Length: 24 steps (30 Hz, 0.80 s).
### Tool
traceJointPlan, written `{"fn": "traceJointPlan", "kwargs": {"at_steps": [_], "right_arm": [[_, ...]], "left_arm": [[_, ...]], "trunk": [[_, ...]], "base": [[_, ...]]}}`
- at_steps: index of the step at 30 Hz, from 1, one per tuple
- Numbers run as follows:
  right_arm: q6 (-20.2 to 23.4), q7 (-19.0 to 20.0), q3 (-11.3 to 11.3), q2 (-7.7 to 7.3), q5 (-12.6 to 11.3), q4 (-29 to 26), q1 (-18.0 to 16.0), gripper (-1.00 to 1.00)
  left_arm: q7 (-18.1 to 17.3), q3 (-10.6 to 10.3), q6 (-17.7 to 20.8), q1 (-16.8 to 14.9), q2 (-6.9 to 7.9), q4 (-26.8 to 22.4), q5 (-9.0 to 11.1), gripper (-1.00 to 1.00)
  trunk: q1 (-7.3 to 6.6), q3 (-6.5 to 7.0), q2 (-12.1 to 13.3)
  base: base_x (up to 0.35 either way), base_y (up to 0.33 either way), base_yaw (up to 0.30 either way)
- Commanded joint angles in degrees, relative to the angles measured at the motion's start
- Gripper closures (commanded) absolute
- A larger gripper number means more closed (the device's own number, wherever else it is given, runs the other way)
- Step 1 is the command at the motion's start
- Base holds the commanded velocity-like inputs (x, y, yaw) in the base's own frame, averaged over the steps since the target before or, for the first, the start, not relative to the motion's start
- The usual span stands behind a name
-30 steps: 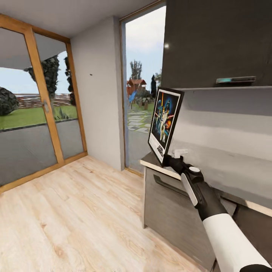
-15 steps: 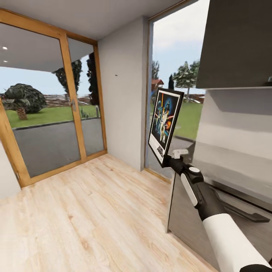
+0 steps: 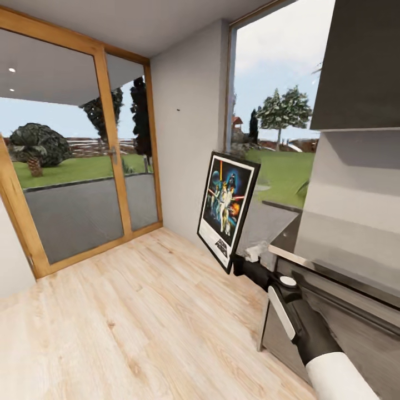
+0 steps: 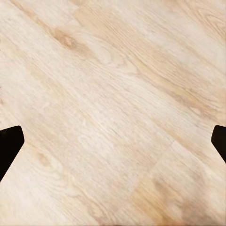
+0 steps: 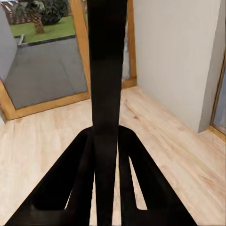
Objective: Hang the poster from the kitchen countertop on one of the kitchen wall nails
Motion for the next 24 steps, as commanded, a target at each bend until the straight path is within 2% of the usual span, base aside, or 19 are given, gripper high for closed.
{"fn": "traceJointPlan", "kwargs": {"at_steps": [1, 2, 6, 9, 12, 16, 21, 24], "right_arm": [[-0.8, 0.8, 0.1, -0.08, -0.8, -0.4, 1.3, 1.00], [-2.8, 2.3, 0.0, -0.16, -0.7, -1.0, 3.7, 1.00], [-5.2, 6.3, 0.0, -0.36, -0.6, -1.6, 7.6, 1.00], [-6.4, 12.8, -0.1, -1.99, -0.5, -1.5, 10.0, 1.00], [-6.7, 15.8, -0.2, -2.74, -0.5, -1.3, 11.1, 1.00], [-6.8, 16.9, -0.3, -3.10, -0.6, -1.0, 11.5, 1.00], [-6.8, 17.3, -0.4, -3.65, -0.6, -0.8, 11.7, 1.00], [-6.8, 17.3, -0.4, -3.67, -0.6, -0.7, 11.7, 1.00]], "left_arm": [[0.0, 0.0, -0.1, 0.0, -0.01, -0.1, -0.2, -1.00], [0.0, 0.0, -0.1, 0.0, -0.01, -0.1, -0.2, -1.00], [0.0, 0.0, -0.1, 0.0, -0.04, -0.1, -0.1, -1.00], [0.0, 0.0, 0.1, 0.0, -0.08, -0.1, 0.0, -1.00], [0.0, 0.0, 0.1, 0.0, -0.09, -0.1, 0.0, -1.00], [0.1, 0.1, 0.2, 0.0, -0.10, -0.1, 0.0, -1.00], [0.1, 1.8, 0.2, 0.0, -0.10, -0.1, 0.0, -1.00], [0.1, 2.0, 0.2, 0.0, -0.14, -0.1, 0.0, -1.00]], "trunk": [[0.00, -0.04, 0.0], [0.00, -0.04, 0.0], [0.00, -0.04, 0.0], [0.00, -0.04, 0.0], [0.00, -0.04, 0.0], [-0.66, 0.50, 1.2], [-1.75, 1.27, 3.2], [-2.41, 1.57, 4.4]], "base": [[0.017, 0.023, 0.000], [0.011, 0.015, 0.000], [0.007, 0.009, 0.000], [0.002, 0.003, 0.000], [0.000, 0.000, 0.000], [0.000, 0.000, 0.000], [0.000, 0.000, 0.000], [0.000, 0.000, 0.000]]}}
